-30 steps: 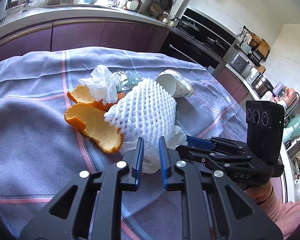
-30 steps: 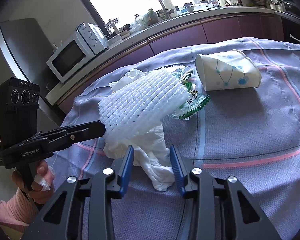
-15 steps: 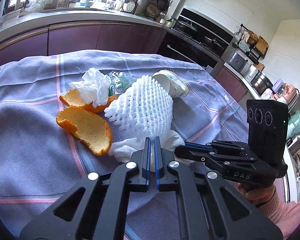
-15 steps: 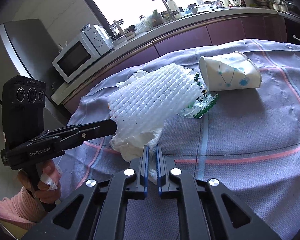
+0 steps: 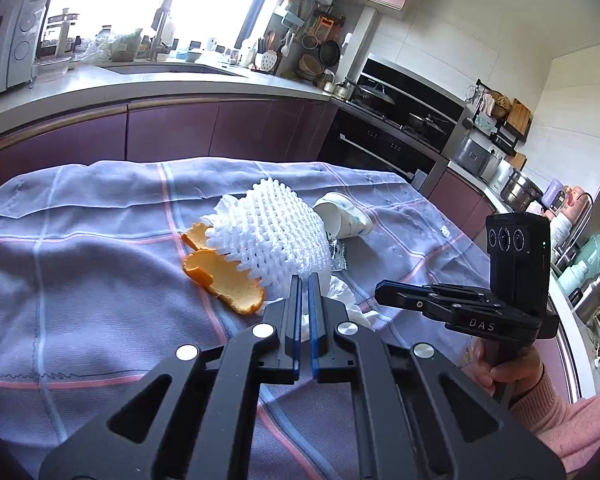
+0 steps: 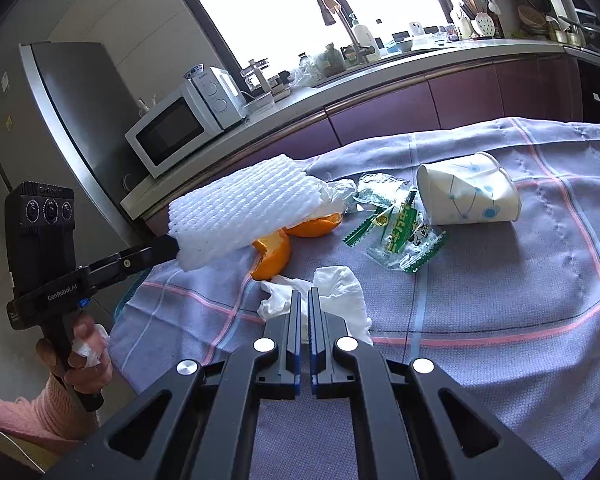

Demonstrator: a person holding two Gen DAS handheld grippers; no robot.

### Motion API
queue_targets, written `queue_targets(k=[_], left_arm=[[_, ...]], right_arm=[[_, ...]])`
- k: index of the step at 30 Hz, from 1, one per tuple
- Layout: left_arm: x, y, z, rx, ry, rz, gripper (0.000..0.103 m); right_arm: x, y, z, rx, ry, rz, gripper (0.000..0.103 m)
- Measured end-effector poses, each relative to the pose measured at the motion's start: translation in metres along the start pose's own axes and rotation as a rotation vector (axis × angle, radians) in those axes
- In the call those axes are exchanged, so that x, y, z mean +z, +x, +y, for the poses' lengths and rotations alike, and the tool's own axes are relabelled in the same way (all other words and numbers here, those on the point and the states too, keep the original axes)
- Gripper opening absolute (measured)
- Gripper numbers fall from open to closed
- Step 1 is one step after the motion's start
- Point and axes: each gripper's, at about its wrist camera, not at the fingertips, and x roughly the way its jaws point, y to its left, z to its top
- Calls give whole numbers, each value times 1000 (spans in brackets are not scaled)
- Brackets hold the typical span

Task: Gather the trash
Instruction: 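Grasp the white foam net with the left gripper while the right gripper grasps a tissue, then carry the foam net and tissue to the teal bin and release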

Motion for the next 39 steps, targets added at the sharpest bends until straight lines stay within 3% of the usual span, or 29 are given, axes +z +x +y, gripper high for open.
queue_targets(k=[3,5,6,11,12,14,15,29,39], left_arm=[[0,-21,6,15,-5,-29,4],[-1,-32,10,25,-11,-43,4],[-2,-38,13,31,-14,-50,4],[-7,-64,27,67,-44,-82,4],[-9,-69,30,77,-52,-86,4],[-13,-79,37,94,-68,-94,4],[-16,-84,40,105,-76,-96,4],[-48,-137,79,246,-142,-118,4],[-59,-183,94,336,-170,-172,4]], right_arm=[[3,9,-5,-28,17,25,10],[2,16,-10,-46,33,28,48],[0,21,-11,-60,30,35,50],[-5,48,-18,-67,49,101,46],[-6,50,-17,-65,43,107,41],[-7,51,-15,-51,34,115,12],[-8,49,-13,-47,29,114,8],[10,2,39,32,-91,2,4],[22,36,95,164,-189,37,4]])
